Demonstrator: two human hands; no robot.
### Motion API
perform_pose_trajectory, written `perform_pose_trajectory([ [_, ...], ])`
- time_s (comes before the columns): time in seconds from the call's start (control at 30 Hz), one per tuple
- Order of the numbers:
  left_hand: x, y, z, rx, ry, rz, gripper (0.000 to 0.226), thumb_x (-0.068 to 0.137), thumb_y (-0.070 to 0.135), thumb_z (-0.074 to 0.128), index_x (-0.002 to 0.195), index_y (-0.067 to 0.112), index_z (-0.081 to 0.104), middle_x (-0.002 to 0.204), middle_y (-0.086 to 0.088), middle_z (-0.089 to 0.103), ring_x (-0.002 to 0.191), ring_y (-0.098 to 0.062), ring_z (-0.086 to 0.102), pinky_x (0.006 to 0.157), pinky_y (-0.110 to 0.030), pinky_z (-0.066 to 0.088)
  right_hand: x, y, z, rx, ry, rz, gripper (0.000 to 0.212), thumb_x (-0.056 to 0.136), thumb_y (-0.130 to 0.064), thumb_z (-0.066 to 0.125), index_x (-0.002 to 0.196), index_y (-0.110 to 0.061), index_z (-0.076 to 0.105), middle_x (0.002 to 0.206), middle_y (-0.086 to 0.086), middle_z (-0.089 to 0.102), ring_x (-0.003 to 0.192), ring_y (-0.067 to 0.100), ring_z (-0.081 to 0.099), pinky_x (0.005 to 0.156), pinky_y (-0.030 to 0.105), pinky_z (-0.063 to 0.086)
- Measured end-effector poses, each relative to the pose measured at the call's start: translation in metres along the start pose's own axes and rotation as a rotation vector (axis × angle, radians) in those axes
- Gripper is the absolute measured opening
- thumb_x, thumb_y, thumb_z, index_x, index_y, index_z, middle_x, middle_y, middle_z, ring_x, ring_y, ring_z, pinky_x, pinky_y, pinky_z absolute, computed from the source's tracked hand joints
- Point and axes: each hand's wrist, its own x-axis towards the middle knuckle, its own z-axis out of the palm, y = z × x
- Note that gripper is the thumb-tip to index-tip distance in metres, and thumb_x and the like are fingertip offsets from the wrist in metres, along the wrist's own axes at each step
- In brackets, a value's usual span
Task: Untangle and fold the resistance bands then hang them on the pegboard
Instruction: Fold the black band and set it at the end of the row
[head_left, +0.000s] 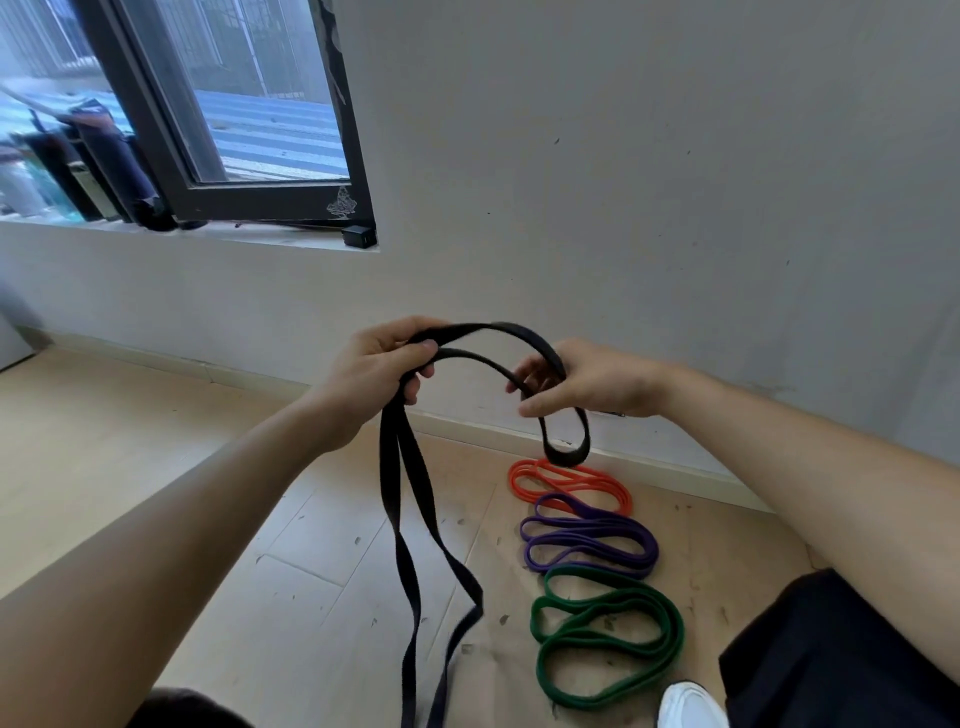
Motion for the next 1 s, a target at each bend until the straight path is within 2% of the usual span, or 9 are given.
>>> perform_pose_trajectory([
  [0.13, -0.005, 0.004, 0.011, 0.182, -0.071, 0.030, 0.030, 0.103, 0.006, 0.050, 0.117, 0.019, 0.073, 0.074, -0.003, 0.056, 0.056, -0.007, 0.047, 0.056, -0.022, 0.042, 0.006, -0.017, 0.012, 0.176, -0.013, -0.088, 0.031, 0.087, -0.021, 0.077, 0.115, -0.011, 0.069, 0.103, 0.013, 0.069, 0.101, 0.021, 0.069, 0.101, 0.035, 0.051],
  [0.3, -0.005, 0.006, 0.011, 0.311, -0.065, 0.098, 0.031, 0.104, 0.007, 0.050, 0.121, 0.021, 0.072, 0.077, -0.004, 0.062, 0.055, -0.003, 0.050, 0.054, -0.019, 0.043, 0.008, -0.024, 0.017, 0.279, 0.016, -0.111, 0.024, 0.095, -0.016, 0.067, 0.115, -0.002, 0.067, 0.097, 0.014, 0.069, 0.090, 0.026, 0.072, 0.087, 0.036, 0.059],
  [0.5, -0.006, 0.002, 0.005, 0.433, -0.157, 0.164, 0.031, 0.106, 0.007, 0.046, 0.127, 0.018, 0.066, 0.094, -0.007, 0.072, 0.072, -0.016, 0.070, 0.071, -0.029, 0.058, 0.004, -0.028, 0.013, 0.312, -0.041, -0.077, 0.026, 0.102, -0.015, 0.055, 0.121, 0.003, 0.060, 0.078, 0.004, 0.052, 0.067, 0.013, 0.056, 0.074, 0.030, 0.057],
  [0.6, -0.008, 0.002, 0.005, 0.374, -0.198, 0.164, 0.030, 0.106, 0.003, 0.043, 0.126, 0.013, 0.062, 0.097, -0.008, 0.071, 0.087, -0.015, 0.073, 0.078, -0.028, 0.059, 0.003, -0.030, 0.012, 0.304, -0.010, -0.083, 0.024, 0.102, -0.016, 0.056, 0.118, 0.001, 0.062, 0.075, 0.000, 0.049, 0.063, 0.011, 0.048, 0.064, 0.029, 0.050],
  [0.67, -0.008, 0.003, 0.007, 0.307, -0.207, 0.152, 0.033, 0.106, 0.001, 0.042, 0.126, 0.017, 0.061, 0.096, -0.007, 0.069, 0.089, -0.015, 0.073, 0.080, -0.027, 0.058, 0.003, -0.032, 0.010, 0.299, 0.038, -0.120, 0.020, 0.100, -0.017, 0.059, 0.112, -0.002, 0.065, 0.073, -0.003, 0.049, 0.060, 0.010, 0.046, 0.060, 0.027, 0.043],
  [0.77, -0.007, 0.006, 0.010, 0.195, -0.218, 0.110, 0.040, 0.106, 0.000, 0.040, 0.130, 0.026, 0.059, 0.100, -0.006, 0.071, 0.094, -0.019, 0.073, 0.088, -0.036, 0.058, 0.003, -0.035, 0.005, 0.331, 0.123, -0.149, 0.020, 0.100, -0.015, 0.060, 0.111, 0.001, 0.066, 0.064, -0.009, 0.051, 0.057, 0.009, 0.045, 0.055, 0.023, 0.040],
  [0.87, -0.008, 0.010, 0.013, 0.068, -0.226, 0.060, 0.045, 0.106, -0.002, 0.040, 0.137, 0.026, 0.056, 0.102, -0.002, 0.073, 0.099, -0.022, 0.073, 0.097, -0.043, 0.055, 0.003, -0.036, 0.001, 0.416, 0.172, -0.171, 0.022, 0.100, -0.015, 0.059, 0.111, 0.003, 0.066, 0.058, -0.012, 0.051, 0.053, 0.008, 0.044, 0.055, 0.023, 0.039],
  [0.93, -0.008, 0.013, 0.014, -0.011, -0.222, 0.028, 0.041, 0.104, 0.004, 0.047, 0.138, 0.025, 0.057, 0.100, -0.001, 0.072, 0.099, -0.023, 0.072, 0.097, -0.042, 0.055, 0.003, -0.036, 0.001, 0.466, 0.174, -0.184, 0.019, 0.099, -0.016, 0.060, 0.108, -0.002, 0.068, 0.063, -0.007, 0.050, 0.055, 0.010, 0.043, 0.058, 0.026, 0.038],
  [1.0, -0.008, 0.014, 0.014, -0.081, -0.227, -0.005, 0.040, 0.098, 0.019, 0.057, 0.137, 0.023, 0.059, 0.098, 0.000, 0.069, 0.098, -0.023, 0.071, 0.094, -0.038, 0.055, 0.003, -0.036, 0.000, 0.495, 0.163, -0.197, 0.018, 0.099, -0.017, 0.061, 0.108, -0.004, 0.069, 0.068, -0.002, 0.048, 0.057, 0.012, 0.042, 0.060, 0.029, 0.037],
])
